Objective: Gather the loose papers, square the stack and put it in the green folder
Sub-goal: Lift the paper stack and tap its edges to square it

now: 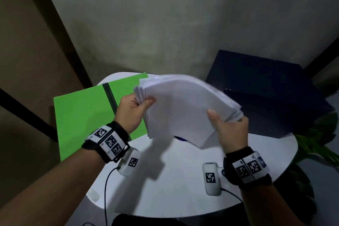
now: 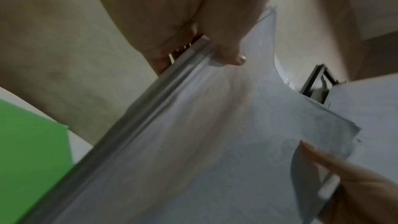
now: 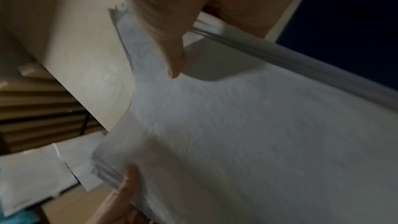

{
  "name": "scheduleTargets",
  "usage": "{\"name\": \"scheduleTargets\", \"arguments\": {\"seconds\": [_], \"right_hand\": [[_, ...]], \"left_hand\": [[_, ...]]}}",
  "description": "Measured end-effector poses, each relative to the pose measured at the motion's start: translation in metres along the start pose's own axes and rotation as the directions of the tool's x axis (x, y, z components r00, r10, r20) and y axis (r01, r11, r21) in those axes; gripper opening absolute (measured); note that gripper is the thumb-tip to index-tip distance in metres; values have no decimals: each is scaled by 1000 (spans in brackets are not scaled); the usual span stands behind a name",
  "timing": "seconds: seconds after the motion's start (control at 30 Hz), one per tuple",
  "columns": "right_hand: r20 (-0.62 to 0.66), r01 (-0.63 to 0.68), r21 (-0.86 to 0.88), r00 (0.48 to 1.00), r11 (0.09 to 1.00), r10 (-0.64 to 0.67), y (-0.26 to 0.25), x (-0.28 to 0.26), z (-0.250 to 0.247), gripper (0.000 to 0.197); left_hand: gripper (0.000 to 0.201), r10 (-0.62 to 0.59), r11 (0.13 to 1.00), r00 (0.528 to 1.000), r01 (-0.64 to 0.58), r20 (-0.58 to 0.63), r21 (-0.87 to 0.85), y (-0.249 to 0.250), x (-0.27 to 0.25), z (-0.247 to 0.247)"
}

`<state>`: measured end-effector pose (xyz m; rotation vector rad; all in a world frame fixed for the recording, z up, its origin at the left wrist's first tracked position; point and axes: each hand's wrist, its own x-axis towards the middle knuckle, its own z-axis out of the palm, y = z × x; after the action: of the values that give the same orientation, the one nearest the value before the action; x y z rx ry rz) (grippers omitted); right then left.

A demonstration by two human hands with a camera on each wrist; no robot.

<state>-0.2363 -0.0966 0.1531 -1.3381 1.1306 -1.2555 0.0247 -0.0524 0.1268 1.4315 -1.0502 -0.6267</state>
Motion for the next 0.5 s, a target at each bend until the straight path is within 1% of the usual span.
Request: {"name": "scheduleTargets", "arguments": {"seconds": [0.03,0.07,0.1,0.17,0.23,0.27,0.37,0.4,0.43,0.5], "right_hand": [[3,-14,-19,1000,1000,14,6,-3,-1,32],[2,-21,-41,1000,999,21,10,-5,-2,42],[-6,-19,-55,1000,998,18,12,-5,-1,49],[-23,11,-43,1000,999,-12,12,-5,0,53],[-48,38,18,998,999,-37,7,-4,2,47],[-62,59,39,996,997,-57,3,-3,3,40],[-82,142,-39,986,989,-145,-8,0,8,16],[-89,159,-64,982,985,-164,-10,0,10,13],[-108,170,-81,978,982,-178,-10,1,12,14],[-160,184,-98,967,978,-198,-8,2,13,19]], "left_hand": [[20,-30,999,997,32,67,-25,-2,-3,0],[27,-49,997,990,57,129,-60,-4,-6,1],[33,-56,994,985,72,164,-88,-6,-7,3],[34,-41,989,986,63,160,-136,-5,-5,9],[33,-28,979,992,52,124,-199,-5,0,13],[33,-16,976,993,41,114,-215,-3,3,14],[43,1,967,995,24,95,-254,1,6,16],[47,2,966,997,19,82,-260,3,6,17],[48,1,965,998,15,63,-260,4,6,18],[38,2,968,1000,6,30,-253,3,7,21]]}}
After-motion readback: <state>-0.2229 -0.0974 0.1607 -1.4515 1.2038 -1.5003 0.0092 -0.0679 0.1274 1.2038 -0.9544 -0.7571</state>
